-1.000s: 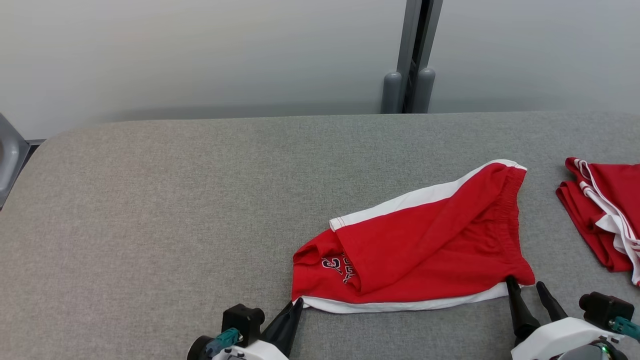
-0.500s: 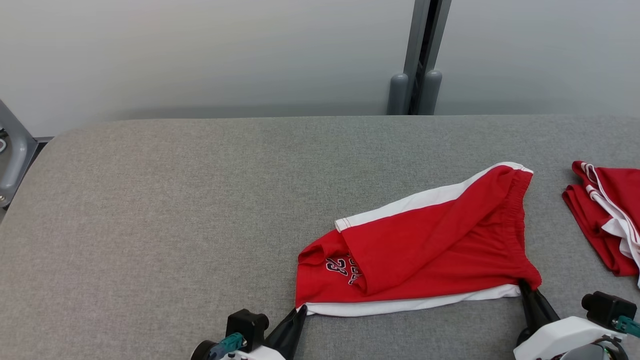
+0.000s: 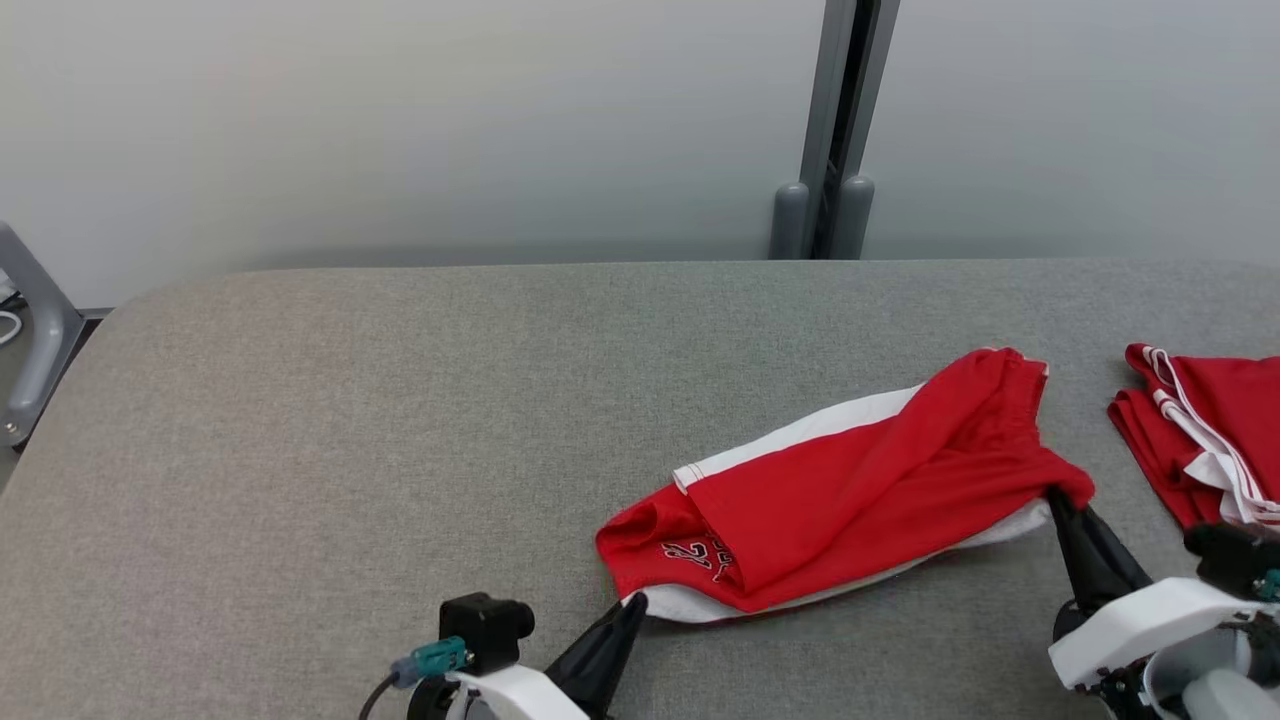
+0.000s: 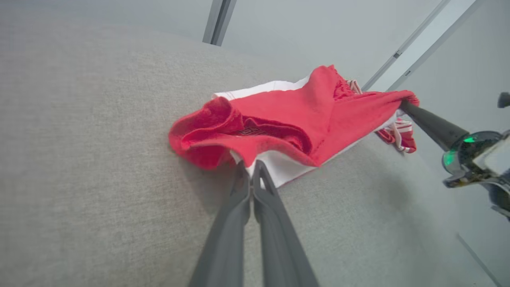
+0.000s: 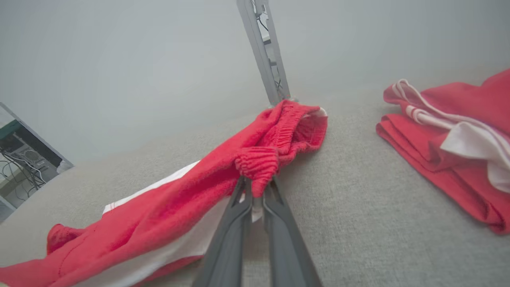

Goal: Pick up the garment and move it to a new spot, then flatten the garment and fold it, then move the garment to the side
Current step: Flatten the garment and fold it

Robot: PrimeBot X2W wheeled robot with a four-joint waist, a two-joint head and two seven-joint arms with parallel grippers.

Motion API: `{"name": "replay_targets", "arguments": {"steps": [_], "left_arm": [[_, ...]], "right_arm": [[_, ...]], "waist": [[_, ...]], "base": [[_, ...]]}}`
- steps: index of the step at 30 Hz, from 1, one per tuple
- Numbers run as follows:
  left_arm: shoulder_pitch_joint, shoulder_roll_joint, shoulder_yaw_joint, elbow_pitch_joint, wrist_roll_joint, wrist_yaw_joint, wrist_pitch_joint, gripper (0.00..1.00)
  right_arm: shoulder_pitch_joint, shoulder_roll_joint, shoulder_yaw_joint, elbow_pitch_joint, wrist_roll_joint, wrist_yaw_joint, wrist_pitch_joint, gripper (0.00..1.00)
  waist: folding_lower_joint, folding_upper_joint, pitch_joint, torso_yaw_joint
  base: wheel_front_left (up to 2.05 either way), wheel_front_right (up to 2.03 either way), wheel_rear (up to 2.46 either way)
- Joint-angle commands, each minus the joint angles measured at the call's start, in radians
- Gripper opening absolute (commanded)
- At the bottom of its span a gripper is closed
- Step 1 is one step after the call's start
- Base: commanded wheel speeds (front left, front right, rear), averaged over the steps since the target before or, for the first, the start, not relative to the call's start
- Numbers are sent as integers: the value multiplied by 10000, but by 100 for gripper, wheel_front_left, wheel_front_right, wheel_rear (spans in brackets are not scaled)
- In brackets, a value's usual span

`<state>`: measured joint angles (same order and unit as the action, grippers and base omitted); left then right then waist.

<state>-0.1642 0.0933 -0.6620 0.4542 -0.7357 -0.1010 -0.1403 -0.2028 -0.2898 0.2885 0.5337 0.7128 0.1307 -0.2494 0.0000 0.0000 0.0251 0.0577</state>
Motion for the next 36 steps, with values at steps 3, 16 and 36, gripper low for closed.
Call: {"name": "replay_targets", "arguments": {"steps": [3,16,36], "left_arm": [[11,283,258,-975,-800,-171,472,0],[-1133,424,2226,-4533,-3696,833,2282,0],[-4036,289,3985,-4072,-5249,3264,3676,0]], "right_arm": [[-274,-339,-29,-617,53,1,336,0],[-2182,-1204,-805,-3280,1119,1,3818,0],[-5130,1952,-2921,-2485,837,2,7073,0]], "waist": [[0,0,-164,1],[0,0,-576,-127],[0,0,28,-276]], "base": [[0,0,0],[0,0,0],[0,0,0]]}}
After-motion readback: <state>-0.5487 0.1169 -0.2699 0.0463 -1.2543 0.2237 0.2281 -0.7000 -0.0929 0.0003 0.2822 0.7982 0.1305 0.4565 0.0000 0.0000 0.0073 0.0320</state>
